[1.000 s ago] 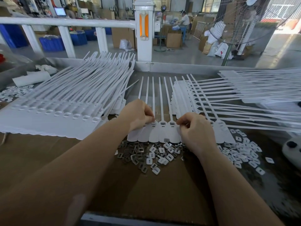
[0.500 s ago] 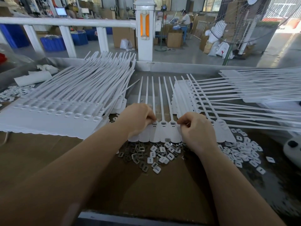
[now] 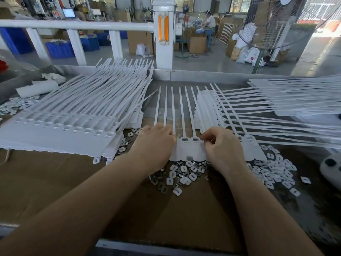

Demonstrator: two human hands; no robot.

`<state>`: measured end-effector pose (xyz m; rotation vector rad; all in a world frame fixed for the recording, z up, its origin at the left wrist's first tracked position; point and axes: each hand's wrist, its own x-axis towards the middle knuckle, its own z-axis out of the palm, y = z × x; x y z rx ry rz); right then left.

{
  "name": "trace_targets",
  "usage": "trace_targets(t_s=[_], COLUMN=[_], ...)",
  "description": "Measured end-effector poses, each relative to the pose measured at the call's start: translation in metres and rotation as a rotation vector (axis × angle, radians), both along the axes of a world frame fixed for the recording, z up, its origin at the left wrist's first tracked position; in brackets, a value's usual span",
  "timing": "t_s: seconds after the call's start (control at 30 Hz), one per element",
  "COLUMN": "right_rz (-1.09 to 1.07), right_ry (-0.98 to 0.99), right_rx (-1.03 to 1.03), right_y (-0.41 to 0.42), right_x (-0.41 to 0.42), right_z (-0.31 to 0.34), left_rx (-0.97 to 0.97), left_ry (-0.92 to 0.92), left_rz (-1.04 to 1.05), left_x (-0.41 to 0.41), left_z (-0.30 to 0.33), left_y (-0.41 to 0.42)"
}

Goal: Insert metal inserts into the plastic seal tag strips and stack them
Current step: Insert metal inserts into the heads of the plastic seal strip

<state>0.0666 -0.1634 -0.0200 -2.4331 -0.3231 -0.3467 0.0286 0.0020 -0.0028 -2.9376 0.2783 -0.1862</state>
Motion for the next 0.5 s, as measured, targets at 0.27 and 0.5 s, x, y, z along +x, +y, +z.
trace_targets(t_s=[0.27, 0.5], right_rz=[-0.011, -0.01], right_ry=[0.008, 0.018], right_rx=[0.0, 0.005], right_y=[0.001, 0.001], right_x=[-0.001, -0.001], right_z=[0.0, 0.001], left_rx=[-0.222, -0.702], left_ry=[0.187, 0.115], left_rz=[0.081, 0.128], left_x=[-0.007, -0.01], left_z=[0.006, 0.011], left_y=[0.006, 0.016])
